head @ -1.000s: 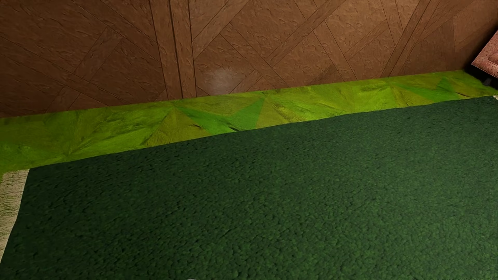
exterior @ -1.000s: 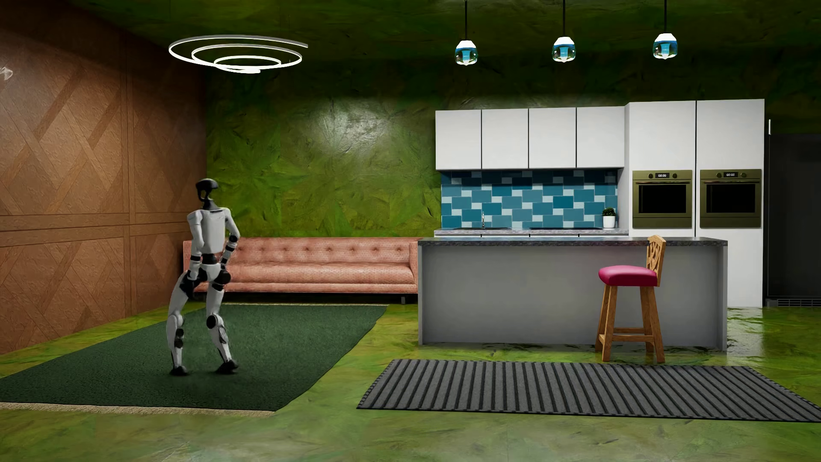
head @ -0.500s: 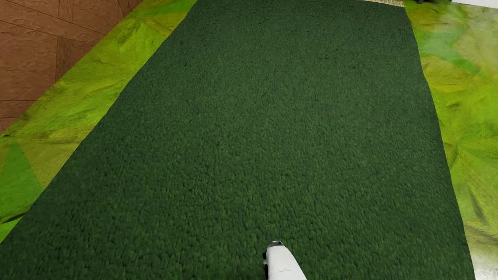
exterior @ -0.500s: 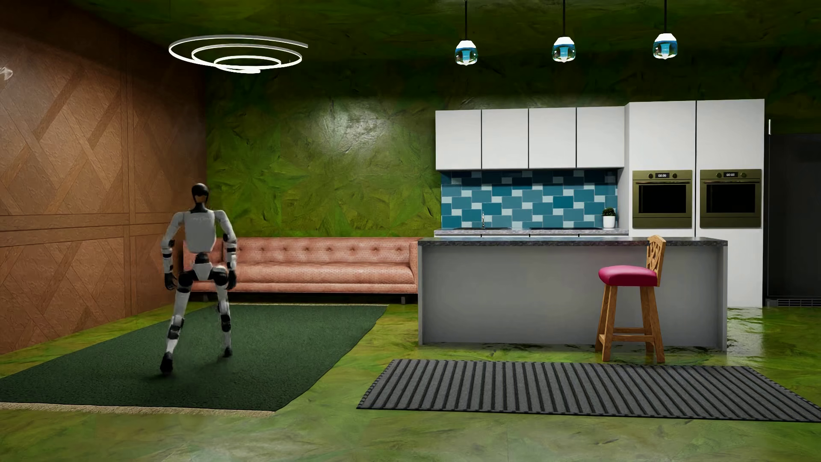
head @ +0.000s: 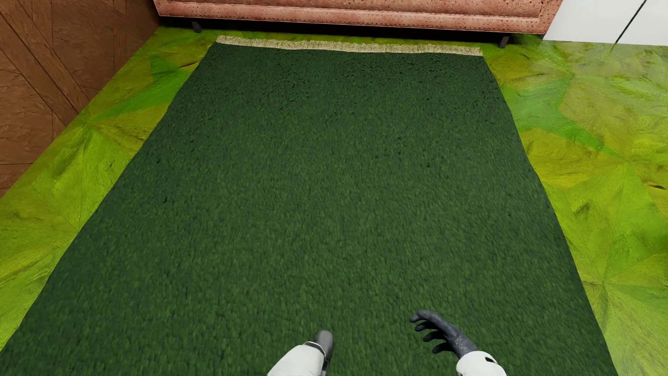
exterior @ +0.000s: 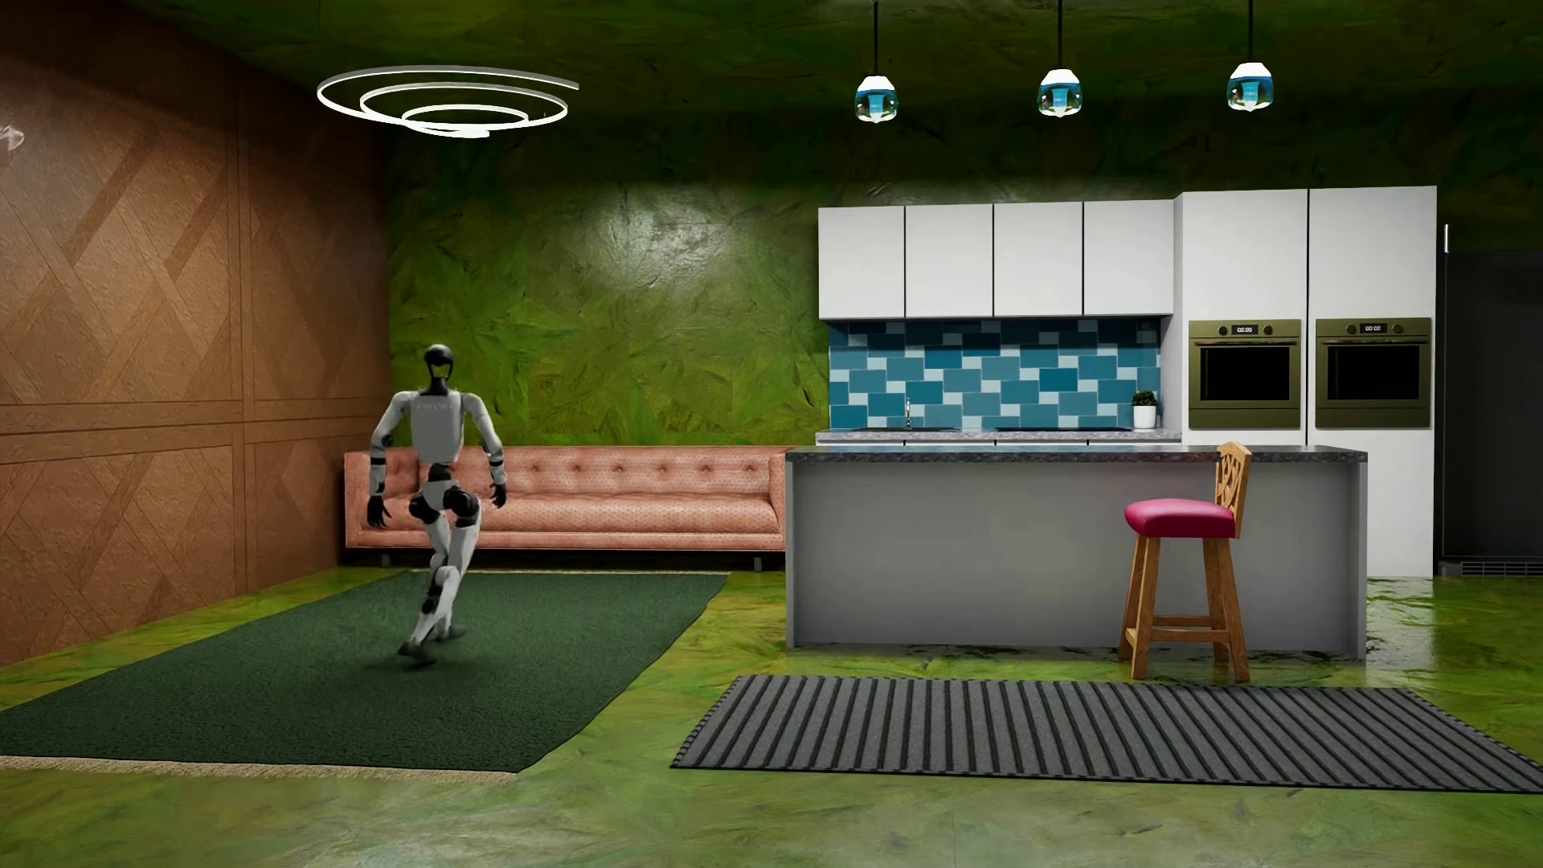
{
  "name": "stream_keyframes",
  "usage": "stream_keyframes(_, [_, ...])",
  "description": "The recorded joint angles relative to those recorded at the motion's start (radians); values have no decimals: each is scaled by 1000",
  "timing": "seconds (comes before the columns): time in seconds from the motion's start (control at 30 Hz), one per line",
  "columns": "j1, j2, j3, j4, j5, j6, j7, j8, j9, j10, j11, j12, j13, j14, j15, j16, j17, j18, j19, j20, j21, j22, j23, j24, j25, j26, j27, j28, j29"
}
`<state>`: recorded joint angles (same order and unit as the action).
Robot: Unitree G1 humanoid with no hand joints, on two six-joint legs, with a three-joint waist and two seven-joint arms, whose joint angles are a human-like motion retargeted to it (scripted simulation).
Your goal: Walk towards the sofa
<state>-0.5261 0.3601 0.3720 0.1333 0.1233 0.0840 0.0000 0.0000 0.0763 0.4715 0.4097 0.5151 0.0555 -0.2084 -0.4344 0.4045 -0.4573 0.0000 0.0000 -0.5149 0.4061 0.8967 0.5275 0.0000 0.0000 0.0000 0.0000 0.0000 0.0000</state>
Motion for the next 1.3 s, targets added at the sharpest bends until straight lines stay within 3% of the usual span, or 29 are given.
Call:
stream_keyframes(0.07, [-62, 51, 66, -10, -110, -33, 0, 0, -1, 189, 81, 9, -3, 85, 112, -1, 10, 0, 0, -13, -45, 32, -20, 0, 0, 0, 0, 0, 0])
stream_keyframes(0.1, [-75, 40, 58, -55, -168, -73, 0, 0, 12, 321, 199, -12, 22, 98, 253, -4, 39, 0, 0, -35, -47, 86, 15, 0, 0, 0, 0, 0, 0])
stream_keyframes(0.17, [28, -149, -8, -98, -160, -66, 0, 0, 14, 404, 656, -57, 63, -12, 529, -30, 43, 0, 0, -12, 14, 91, 93, 0, 0, 0, 0, 0, 0])
stream_keyframes(0.2, [123, -257, -85, -138, -163, -75, 0, 0, 27, 367, 869, -71, 67, -28, 518, -40, 50, 0, 0, 4, 78, 46, 147, 0, 0, 0, 0, 0, 0])
stream_keyframes(0.27, [301, -466, -246, -158, -101, -27, 0, 0, 35, 259, 1011, -130, 141, -20, 498, -59, 58, 0, 0, 57, 141, -72, 221, 0, 0, 0, 0, 0, 0])
stream_keyframes(0.3, [409, -551, -308, -157, -75, 1, 0, 0, 41, 192, 943, -155, 209, -21, 525, -66, 57, 0, 0, 65, 126, -144, 232, 0, 0, 0, 0, 0, 0])
stream_keyframes(0.33, [505, -620, -351, -153, -57, 1, 0, 0, 46, 136, 780, -184, 208, -25, 599, -62, 92, 0, 0, 106, 220, -211, 400, 0, 0, 0, 0, 0, 0])
stream_keyframes(0.4, [674, -723, -434, -130, -45, 16, 0, 0, 38, 46, 353, -242, 303, -53, 732, -60, 70, 0, 0, 149, 322, -355, 421, 0, 0, 0, 0, 0, 0])
stream_keyframes(0.43, [743, -743, -466, -124, -57, 5, 0, 0, 32, 28, 156, -279, 337, -88, 591, -48, 76, 0, 0, 178, 346, -410, 446, 0, 0, 0, 0, 0, 0])
stream_keyframes(0.47, [788, -769, -499, -115, -70, -4, 0, 0, 22, 25, 48, -311, 367, -127, 288, -35, 74, 0, 0, 191, 382, -450, 454, 0, 0, 0, 0, 0, 0])
stream_keyframes(0.5, [821, -797, -530, -95, -85, -10, 0, 0, 15, 37, 73, -332, 394, -165, 87, -27, 77, 0, 0, 216, 397, -473, 464, 0, 0, 0, 0, 0, 0])
stream_keyframes(0.53, [853, -822, -565, -74, -81, -9, 0, 0, 19, 60, 67, -342, 414, -162, 82, -26, 79, 0, 0, 237, 419, -474, 475, 0, 0, 0, 0, 0, 0])
stream_keyframes(0.57, [898, -841, -585, -49, -63, 2, 0, 0, 24, 86, 87, -339, 427, -115, 263, -36, 79, 0, 0, 256, 436, -442, 491, 0, 0, 0, 0, 0, 0])
stream_keyframes(0.6, [894, -878, -578, -33, -33, 16, 0, 0, 5, 149, 131, -322, 431, 10, 524, -49, 83, 0, 0, 268, 448, -402, 504, 0, 0, 0, 0, 0, 0])
stream_keyframes(0.63, [851, -883, -562, 15, 14, 50, 0, 0, 0, 309, 214, -303, 420, 209, 656, -74, 84, 0, 0, 253, 475, -318, 521, 0, 0, 0, 0, 0, 0])
stream_keyframes(0.67, [806, -828, -537, 30, 45, 56, 0, 0, 12, 480, 271, -280, 401, 376, 653, -92, 80, 0, 0, 225, 468, -220, 519, 0, 0, 0, 0, 0, 0])
stream_keyframes(0.7, [688, -768, -513, 29, 71, 44, 0, 0, 22, 693, 278, -267, 363, 363, 628, -83, 92, 0, 0, 173, 452, -138, 501, 0, 0, 0, 0, 0, 0])
stream_keyframes(0.77, [502, -577, -388, 30, 93, 23, 0, 0, 45, 941, 228, -252, 296, 51, 524, -91, 80, 0, 0, 76, 386, 12, 407, 0, 0, 0, 0, 0, 0])
stream_keyframes(0.83, [345, -402, -258, 10, 69, -13, 0, 0, 40, 864, 155, -176, 205, -52, 403, -83, 63, 0, 0, 35, 318, 78, 297, 0, 0, 0, 0, 0, 0])
stream_keyframes(0.9, [260, -244, -164, 2, 25, -38, 0, 0, 27, 538, 82, -89, 126, -14, 274, -62, 42, 0, 0, 14, 199, 97, 178, 0, 0, 0, 0, 0, 0])
stream_keyframes(0.97, [206, -121, -112, 23, 20, -28, 0, 0, 4, 150, 21, -37, 42, 189, 146, -48, 35, 0, 0, 11, 63, 98, 105, 0, 0, 0, 0, 0, 0])
stream_keyframes(1.0, [182, -92, -90, 28, 4, -29, 0, 0, -13, 86, 22, -26, 3, 535, 107, -44, 30, 0, 0, 6, 10, 98, 72, 0, 0, 0, 0, 0, 0])
stream_keyframes(1.03, [158, -85, -60, 31, -16, -30, 0, 0, -23, -357, 40, -24, -23, 740, 94, -46, 24, 0, 0, 4, -35, 112, 35, 0, 0, 0, 0, 0, 0])
stream_keyframes(1.07, [110, -42, -64, 27, -16, -27, 0, 0, -34, 27, 48, -16, -38, 740, 107, -55, 23, 0, 0, 40, -40, 131, 32, 0, 0, 0, 0, 0, 0])
stream_keyframes(1.1, [104, -19, -44, 5, -48, -33, 0, 0, -34, 100, 94, -18, -24, 475, 149, -63, 25, 0, 0, 55, -60, 143, 14, 0, 0, 0, 0, 0, 0])
stream_keyframes(1.17, [111, -53, -63, -90, -100, -50, 0, 0, -61, 222, 338, -9, 59, 187, 365, -69, 61, 0, 0, 66, -93, 169, 27, 0, 0, 0, 0, 0, 0])
stream_keyframes(1.23, [271, -181, -83, -107, -139, -66, 0, 0, -15, 303, 747, -41, 105, 49, 543, -75, 116, 0, 0, 100, -62, 123, 159, 0, 0, 0, 0, 0, 0])
stream_keyframes(1.27, [323, -272, -112, -119, -128, -60, 0, 0, 0, 297, 925, -86, 97, 18, 543, -78, 128, 0, 0, 116, 6, 133, 259, 0, 0, 0, 0, 0, 0])
stream_keyframes(1.3, [367, -355, -178, -146, -139, -55, 0, 0, 15, 261, 1006, -132, 95, 18, 547, -70, 102, 0, 0, 104, 181, 48, 307, 0, 0, 0, 0, 0, 0])
